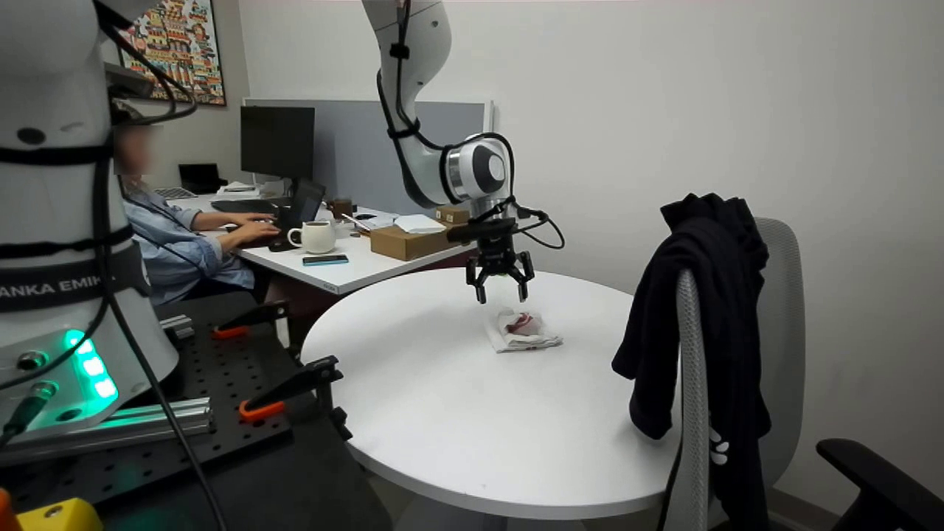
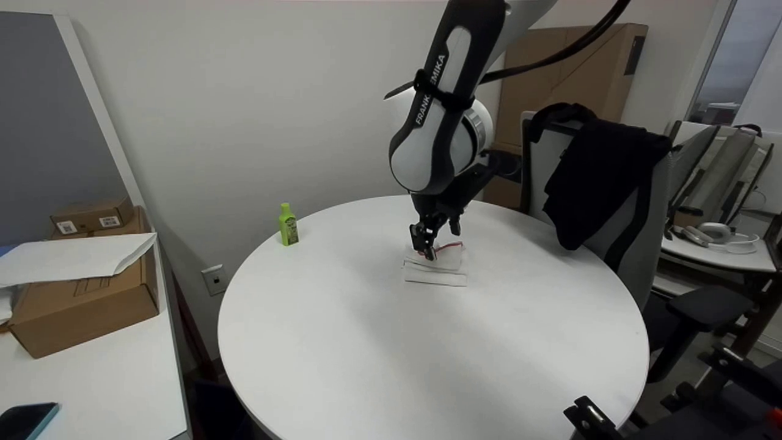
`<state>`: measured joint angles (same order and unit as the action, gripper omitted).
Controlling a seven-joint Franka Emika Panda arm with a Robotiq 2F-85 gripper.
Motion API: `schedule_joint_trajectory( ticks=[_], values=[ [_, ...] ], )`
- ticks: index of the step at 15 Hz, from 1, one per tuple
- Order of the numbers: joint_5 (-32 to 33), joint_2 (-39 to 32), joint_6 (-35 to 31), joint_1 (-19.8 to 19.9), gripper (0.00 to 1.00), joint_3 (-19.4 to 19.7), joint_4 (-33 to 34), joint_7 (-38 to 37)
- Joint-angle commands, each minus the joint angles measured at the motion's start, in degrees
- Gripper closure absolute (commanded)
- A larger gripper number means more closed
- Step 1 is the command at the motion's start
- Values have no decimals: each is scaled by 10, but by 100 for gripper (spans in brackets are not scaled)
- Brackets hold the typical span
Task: Use the towel to wipe the table then unfold it.
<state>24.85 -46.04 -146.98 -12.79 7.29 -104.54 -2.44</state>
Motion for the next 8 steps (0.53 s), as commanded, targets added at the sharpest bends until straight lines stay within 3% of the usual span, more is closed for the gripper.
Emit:
schedule_joint_trajectory(
  ticks=[1, 8],
  values=[
    [35, -12, -37, -27, 0, 33, -12, -37],
    [78, -57, -111, -75, 0, 101, -1, -97]
  ],
)
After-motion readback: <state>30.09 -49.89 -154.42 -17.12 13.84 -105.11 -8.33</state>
